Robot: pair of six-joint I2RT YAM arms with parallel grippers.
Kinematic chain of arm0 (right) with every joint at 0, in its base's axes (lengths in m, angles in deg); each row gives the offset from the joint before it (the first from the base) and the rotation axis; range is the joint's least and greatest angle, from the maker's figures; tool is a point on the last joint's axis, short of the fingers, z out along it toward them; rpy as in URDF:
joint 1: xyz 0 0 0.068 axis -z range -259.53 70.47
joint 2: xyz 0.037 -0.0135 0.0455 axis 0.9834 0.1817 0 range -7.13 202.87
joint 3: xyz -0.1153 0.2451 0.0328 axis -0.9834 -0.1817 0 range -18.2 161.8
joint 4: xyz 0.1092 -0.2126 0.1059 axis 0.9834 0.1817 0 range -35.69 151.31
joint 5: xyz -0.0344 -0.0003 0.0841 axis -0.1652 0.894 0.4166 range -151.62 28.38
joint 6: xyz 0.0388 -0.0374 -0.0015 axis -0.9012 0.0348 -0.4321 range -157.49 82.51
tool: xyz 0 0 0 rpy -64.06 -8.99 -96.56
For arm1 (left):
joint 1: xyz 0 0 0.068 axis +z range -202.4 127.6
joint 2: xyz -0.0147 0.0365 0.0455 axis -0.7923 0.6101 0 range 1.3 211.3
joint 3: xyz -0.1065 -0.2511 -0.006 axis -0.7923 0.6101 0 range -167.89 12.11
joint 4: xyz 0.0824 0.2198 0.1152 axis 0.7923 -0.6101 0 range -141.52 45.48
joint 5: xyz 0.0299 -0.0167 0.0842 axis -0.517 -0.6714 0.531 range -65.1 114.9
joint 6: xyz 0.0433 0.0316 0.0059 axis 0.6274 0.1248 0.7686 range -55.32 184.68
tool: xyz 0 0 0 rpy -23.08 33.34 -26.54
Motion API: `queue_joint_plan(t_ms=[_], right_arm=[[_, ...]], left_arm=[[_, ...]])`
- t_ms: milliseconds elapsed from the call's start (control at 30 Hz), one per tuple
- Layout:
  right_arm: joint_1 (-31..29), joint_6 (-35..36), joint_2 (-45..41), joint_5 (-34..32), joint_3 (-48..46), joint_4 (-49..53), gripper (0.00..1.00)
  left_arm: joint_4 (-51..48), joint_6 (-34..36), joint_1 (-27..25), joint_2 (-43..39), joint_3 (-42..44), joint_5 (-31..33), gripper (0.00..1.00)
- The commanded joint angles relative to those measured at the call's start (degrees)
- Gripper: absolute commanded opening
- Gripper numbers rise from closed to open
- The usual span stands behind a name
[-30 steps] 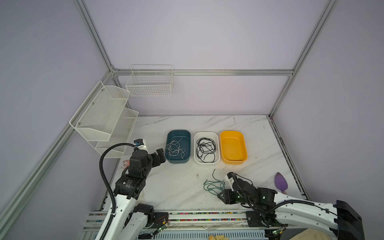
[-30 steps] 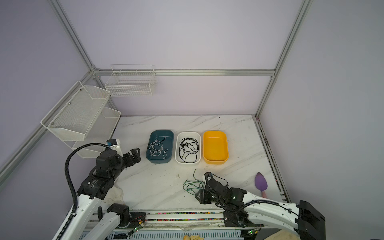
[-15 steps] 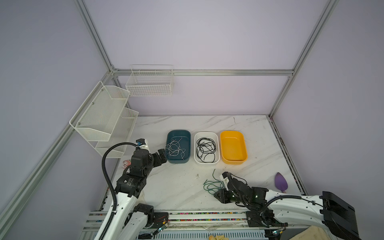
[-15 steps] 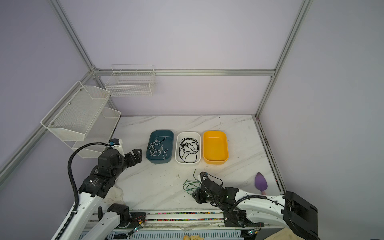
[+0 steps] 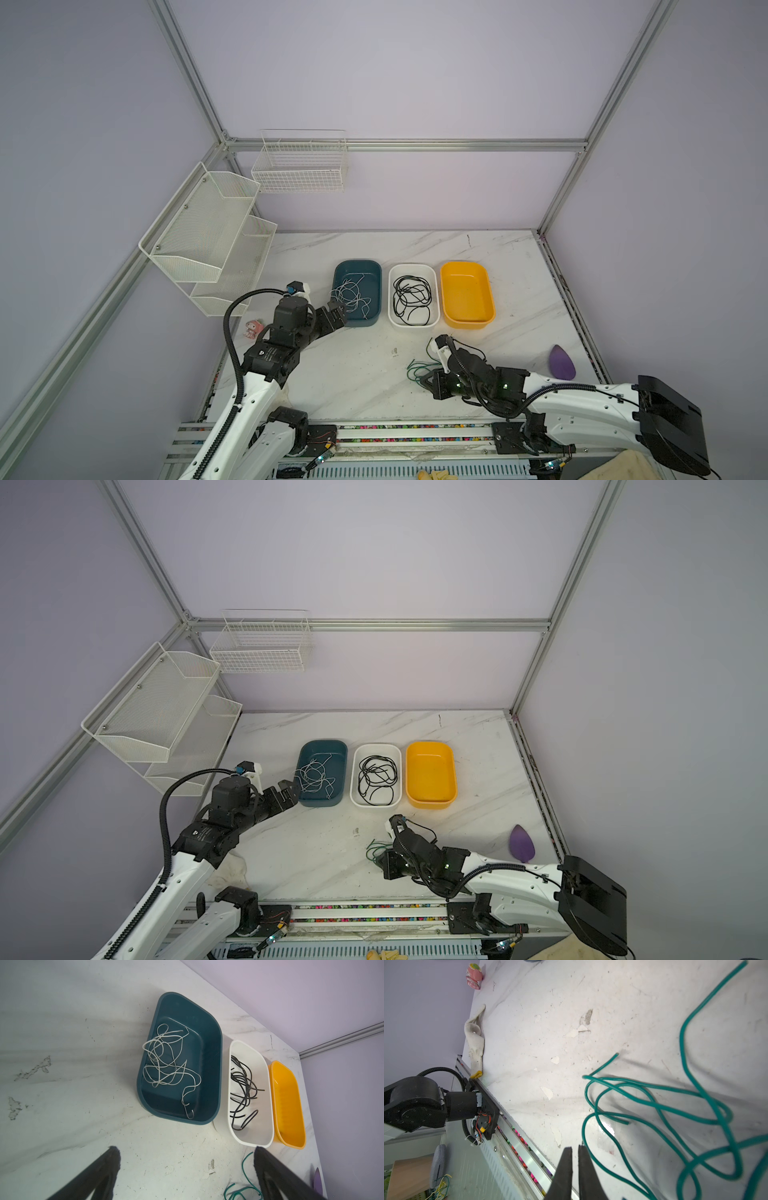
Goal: Untangle the cables
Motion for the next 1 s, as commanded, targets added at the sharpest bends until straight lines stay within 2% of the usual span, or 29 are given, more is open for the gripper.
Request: queue_joint_plan(t_ms=[0, 100, 267, 433, 600, 700, 967], right_arm=[[-0.37, 2.88, -2.13, -6.29, 3.43, 6.22, 0.33], [-0.36, 4.55, -0.11, -8.78, 5.95, 8.94, 0.48], [-0.38, 4.60, 6.89, -7.75, 9.12, 8.79, 0.55], [-0.35, -5.36, 5.75, -5.36, 7.03, 1.11, 0.60], [-0.37, -15.85, 4.40, -10.09, 5.19, -1.95, 0.63], [-0.36, -20.62, 5.68, -10.66, 4.50, -4.90, 0.64], [-0.40, -29.24, 10.16, -11.99, 8.45, -0.92, 0.65]], left_arm=[[2.41, -0.75, -0.33, -0.50, 1.73, -1.05, 1.00], [2.07, -0.47, -0.28, -0.86, 1.15, -0.65, 1.00], [-1.38, 2.86, -0.28, -1.22, -1.74, 1.80, 1.00], [-5.17, 7.11, -0.33, -1.64, -4.60, 5.17, 1.00], [-5.50, 8.52, -0.28, -2.10, -4.08, 6.16, 1.00], [-4.96, 8.55, -0.33, -1.95, -3.46, 6.01, 1.00], [-4.67, 8.95, -0.31, -1.37, -3.36, 6.12, 1.00]])
